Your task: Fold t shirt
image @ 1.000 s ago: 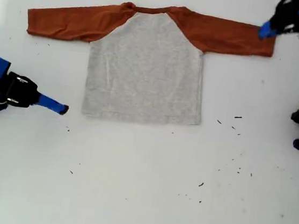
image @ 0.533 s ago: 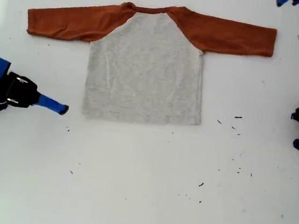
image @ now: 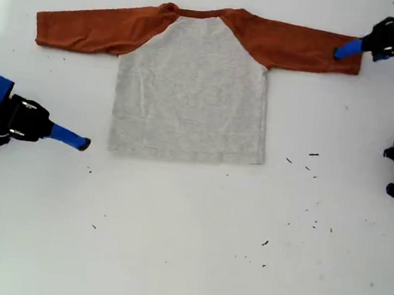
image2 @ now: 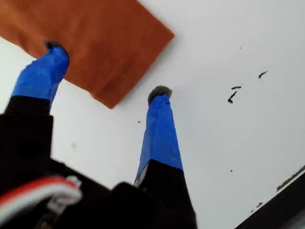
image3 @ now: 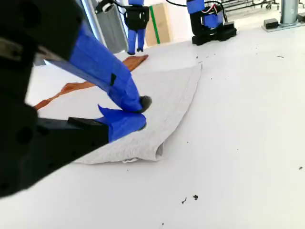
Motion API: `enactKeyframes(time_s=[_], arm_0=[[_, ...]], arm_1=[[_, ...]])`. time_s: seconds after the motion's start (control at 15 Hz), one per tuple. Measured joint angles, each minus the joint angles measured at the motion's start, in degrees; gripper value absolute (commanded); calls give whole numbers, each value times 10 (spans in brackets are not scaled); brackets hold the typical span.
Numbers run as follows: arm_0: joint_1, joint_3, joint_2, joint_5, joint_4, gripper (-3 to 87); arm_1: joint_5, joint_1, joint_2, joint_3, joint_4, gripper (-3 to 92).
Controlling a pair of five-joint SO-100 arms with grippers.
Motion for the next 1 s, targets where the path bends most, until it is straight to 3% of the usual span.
enactKeyframes(time_s=[0.07, 0.13, 0.4, 0.73, 0.93, 1.0], arm_0=[[0, 0, 0, 0, 0, -3], [0, 0, 0, 0, 0, -3], [-4, 0, 0, 0, 0, -3], [-14, 0, 0, 0, 0, -3], [-13, 0, 0, 0, 0, -3], [-14, 0, 0, 0, 0, -3]], arm_1=[[-9, 9, -25, 17, -39, 262], [-15, 11, -46, 22, -69, 42], [-17, 3, -65, 23, -120, 34], [6, -65, 69, 12, 15, 35], [128, -252, 79, -189, 156, 36], [189, -348, 37, -301, 189, 86]])
